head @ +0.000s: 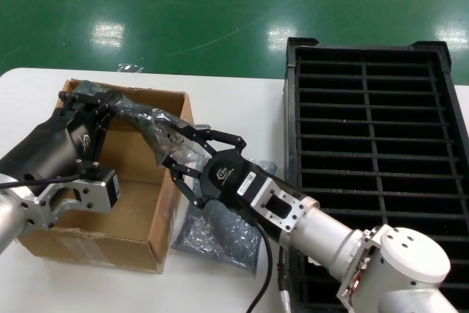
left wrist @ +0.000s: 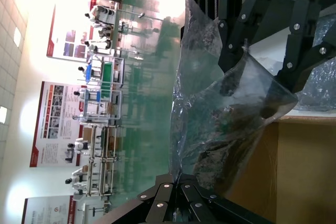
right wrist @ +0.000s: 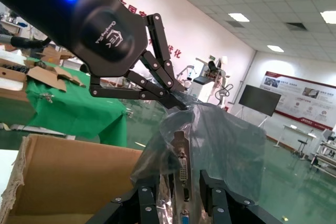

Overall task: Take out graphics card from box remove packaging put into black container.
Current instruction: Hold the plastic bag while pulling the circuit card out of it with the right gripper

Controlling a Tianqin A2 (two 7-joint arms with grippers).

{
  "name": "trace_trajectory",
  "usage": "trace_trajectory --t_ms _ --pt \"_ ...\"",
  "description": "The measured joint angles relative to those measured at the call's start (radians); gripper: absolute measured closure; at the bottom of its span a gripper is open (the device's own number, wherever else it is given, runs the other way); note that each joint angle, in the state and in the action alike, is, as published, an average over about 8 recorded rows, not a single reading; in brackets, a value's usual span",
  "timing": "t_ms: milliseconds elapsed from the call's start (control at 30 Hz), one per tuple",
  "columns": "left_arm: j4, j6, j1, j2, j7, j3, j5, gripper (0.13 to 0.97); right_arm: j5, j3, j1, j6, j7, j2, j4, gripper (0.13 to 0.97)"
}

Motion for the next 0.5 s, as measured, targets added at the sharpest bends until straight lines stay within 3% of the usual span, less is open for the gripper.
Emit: trace_trajectory --t_ms 133,500 --pt "0.000 0.000 0.000 0.000 0.000 0.000 0.000 0.958 0.042 -0.029 0.013 0.016 -0.014 0.000 -0.018 0.775" --pt "0.000 0.000 0.000 0.000 0.000 0.000 0.000 0.958 0.193 -0.134 0.060 0.050 -0.081 0.000 -0.090 0.828"
